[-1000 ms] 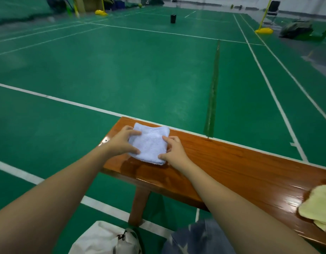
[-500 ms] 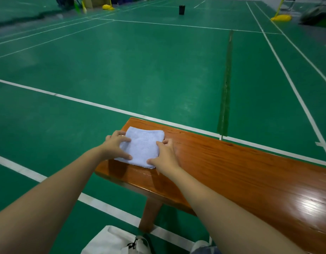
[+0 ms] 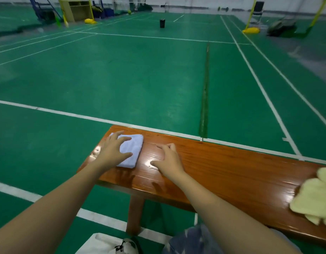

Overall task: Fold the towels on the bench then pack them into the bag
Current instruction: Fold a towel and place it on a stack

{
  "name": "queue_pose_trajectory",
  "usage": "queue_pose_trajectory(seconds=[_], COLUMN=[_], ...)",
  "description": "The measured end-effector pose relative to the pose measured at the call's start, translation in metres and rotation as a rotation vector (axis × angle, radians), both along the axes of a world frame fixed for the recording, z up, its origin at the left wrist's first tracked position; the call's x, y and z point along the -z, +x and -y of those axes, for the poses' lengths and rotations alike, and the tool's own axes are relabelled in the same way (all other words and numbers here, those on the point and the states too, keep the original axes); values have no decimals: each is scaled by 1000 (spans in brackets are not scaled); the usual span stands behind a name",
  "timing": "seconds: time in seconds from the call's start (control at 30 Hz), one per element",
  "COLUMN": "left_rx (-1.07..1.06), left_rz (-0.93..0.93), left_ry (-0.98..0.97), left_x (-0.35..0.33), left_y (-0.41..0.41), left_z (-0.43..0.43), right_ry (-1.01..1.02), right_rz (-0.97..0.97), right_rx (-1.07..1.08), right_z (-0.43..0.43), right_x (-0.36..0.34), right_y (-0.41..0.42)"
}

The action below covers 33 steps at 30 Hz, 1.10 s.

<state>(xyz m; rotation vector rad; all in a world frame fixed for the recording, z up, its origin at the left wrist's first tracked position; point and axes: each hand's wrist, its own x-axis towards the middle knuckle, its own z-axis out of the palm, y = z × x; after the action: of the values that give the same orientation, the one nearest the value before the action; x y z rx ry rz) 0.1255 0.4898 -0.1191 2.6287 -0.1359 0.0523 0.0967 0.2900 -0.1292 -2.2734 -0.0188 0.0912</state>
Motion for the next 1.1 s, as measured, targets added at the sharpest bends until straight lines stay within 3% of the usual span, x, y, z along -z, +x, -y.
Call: queue_pose_trajectory(seconds=[0.1,0.57,0.87,1.1], left_rx=[40,432,665,661], left_rz=[90,51,-156,-303], left_ry=[-61,-154,-187,-250], left_x=[-12,-50,-22,-3], left_y=[-13,-74,-124,-135], left_z=[45,301,450,510], right_ry=[-18,-249,-483,-528], right_rz=[36,190,79,80], right_rx=[30,332,639,654], right_z=[43,273,410,443], right_x=[-13,-58,-34,-10], right_y=[-27,-124,-198,-215])
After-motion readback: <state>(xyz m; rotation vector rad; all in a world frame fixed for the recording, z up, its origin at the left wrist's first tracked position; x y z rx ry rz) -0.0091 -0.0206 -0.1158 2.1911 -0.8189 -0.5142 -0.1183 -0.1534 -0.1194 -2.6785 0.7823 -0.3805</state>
